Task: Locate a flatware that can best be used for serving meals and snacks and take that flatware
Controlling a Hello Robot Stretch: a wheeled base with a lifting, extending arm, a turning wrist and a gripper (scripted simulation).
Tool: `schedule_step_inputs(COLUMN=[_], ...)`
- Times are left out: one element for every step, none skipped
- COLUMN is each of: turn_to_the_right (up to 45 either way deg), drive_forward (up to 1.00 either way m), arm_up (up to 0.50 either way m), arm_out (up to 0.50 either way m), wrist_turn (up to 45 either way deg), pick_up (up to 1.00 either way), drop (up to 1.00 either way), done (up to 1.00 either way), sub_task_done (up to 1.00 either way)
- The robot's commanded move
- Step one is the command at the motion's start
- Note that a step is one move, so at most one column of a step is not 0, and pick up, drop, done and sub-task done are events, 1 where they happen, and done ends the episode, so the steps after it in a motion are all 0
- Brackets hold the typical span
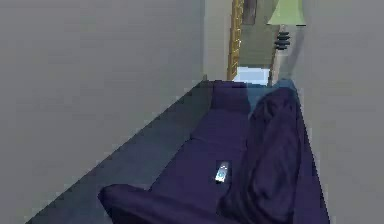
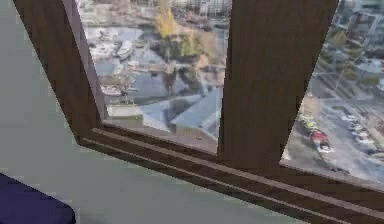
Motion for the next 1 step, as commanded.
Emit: schedule_step_inputs(turn_to_the_right=[-45.0], drive_forward=[0.0], arm_up=[0.0], arm_out=[0.0], wrist_turn=[0.0], pick_up=[0.0], drop=[0.0], done=[0.0], sub_task_done=[0.0])
